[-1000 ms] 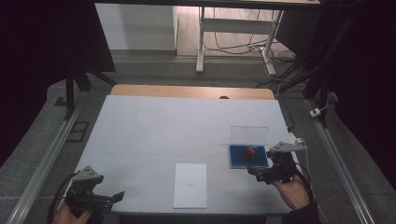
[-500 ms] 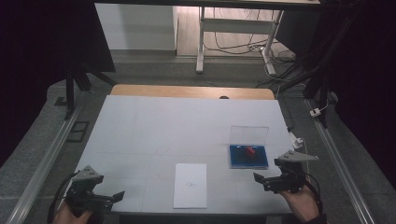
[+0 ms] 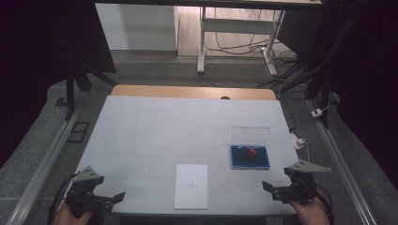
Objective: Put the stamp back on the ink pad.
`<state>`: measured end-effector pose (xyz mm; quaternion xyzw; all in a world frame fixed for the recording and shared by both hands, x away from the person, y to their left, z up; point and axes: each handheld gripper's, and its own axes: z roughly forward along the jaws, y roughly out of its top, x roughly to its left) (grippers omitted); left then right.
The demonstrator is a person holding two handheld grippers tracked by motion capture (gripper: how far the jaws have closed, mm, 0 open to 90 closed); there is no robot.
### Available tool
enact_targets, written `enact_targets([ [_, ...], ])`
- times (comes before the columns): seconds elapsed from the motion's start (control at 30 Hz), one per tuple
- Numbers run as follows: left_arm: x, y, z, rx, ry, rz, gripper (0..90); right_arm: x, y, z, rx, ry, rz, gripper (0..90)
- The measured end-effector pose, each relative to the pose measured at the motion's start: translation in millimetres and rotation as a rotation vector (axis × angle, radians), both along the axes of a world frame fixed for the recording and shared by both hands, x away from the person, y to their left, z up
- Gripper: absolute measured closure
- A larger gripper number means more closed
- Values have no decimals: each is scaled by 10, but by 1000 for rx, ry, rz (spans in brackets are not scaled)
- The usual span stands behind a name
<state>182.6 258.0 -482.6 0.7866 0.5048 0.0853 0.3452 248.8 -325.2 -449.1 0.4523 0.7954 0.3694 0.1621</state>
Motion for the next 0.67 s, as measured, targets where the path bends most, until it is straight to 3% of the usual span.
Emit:
enact_targets([
  [0.23, -2, -3, -1, 2, -2, -1, 0, -104, -41, -32, -43, 7, -15, 0],
  [0.67, 3, -9, 0, 1, -1, -2, 0, -184, -69, -62, -64, 31, -33, 0],
])
